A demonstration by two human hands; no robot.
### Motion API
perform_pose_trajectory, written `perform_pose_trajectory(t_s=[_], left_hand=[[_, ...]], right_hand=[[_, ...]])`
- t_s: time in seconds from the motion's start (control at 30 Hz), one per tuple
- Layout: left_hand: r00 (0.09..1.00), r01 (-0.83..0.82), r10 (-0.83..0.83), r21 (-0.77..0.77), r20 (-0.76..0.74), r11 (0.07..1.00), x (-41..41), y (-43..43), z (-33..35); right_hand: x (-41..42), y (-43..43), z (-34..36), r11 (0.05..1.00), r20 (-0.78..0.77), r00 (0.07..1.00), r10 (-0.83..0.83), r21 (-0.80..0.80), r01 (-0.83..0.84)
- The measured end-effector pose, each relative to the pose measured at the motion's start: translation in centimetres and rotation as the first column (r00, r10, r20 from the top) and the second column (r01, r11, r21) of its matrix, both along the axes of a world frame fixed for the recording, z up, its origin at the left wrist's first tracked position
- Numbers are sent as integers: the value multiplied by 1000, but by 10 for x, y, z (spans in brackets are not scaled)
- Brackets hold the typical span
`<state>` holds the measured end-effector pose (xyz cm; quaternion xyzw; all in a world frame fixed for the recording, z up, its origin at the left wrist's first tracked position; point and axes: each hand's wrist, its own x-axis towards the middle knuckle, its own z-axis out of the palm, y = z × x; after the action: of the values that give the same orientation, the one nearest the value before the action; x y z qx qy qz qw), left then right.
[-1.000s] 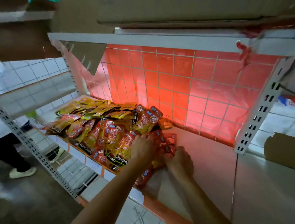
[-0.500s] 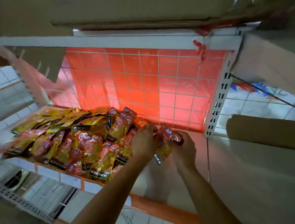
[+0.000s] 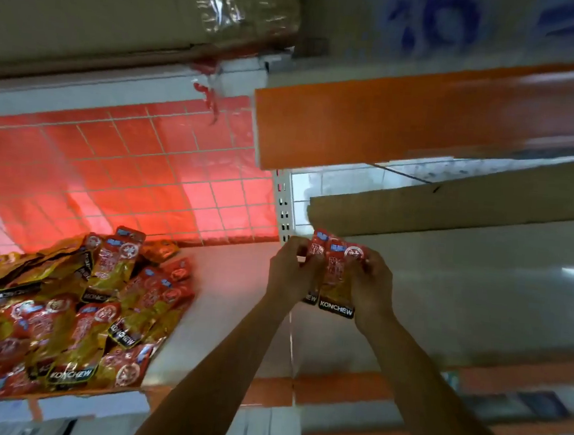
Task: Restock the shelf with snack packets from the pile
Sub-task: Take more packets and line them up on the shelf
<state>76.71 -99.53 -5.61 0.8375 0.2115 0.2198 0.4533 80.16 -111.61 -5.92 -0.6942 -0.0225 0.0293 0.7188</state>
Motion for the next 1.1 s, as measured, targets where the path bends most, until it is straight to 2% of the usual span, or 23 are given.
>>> perform_pose_trajectory(t_s=[0.17, 0.3, 0.43, 0.53, 0.83, 1.1], left_hand=[[994, 111, -113, -92, -11, 989, 41, -95, 5], [992, 119, -127, -199, -27, 973, 73, -174, 8], [982, 169, -188, -357, -19, 919, 97, -250, 9], [969, 226, -248, -445, 11, 866, 113, -298, 10], [945, 303, -327, -418, 15, 857, 181, -391, 14], [898, 407, -440, -424, 23, 809, 265, -460, 16]], right_hand=[[33, -89, 5, 993, -26, 995, -101, -59, 99], [56, -166, 9, 983, -29, 986, -167, -82, 164], [78, -240, 10, 962, -2, 974, -228, -157, 224], [93, -289, 10, 950, -7, 960, -280, -149, 275], [142, -375, 14, 946, -48, 947, -319, -80, 314], [212, -443, 17, 899, -69, 897, -437, -12, 437]])
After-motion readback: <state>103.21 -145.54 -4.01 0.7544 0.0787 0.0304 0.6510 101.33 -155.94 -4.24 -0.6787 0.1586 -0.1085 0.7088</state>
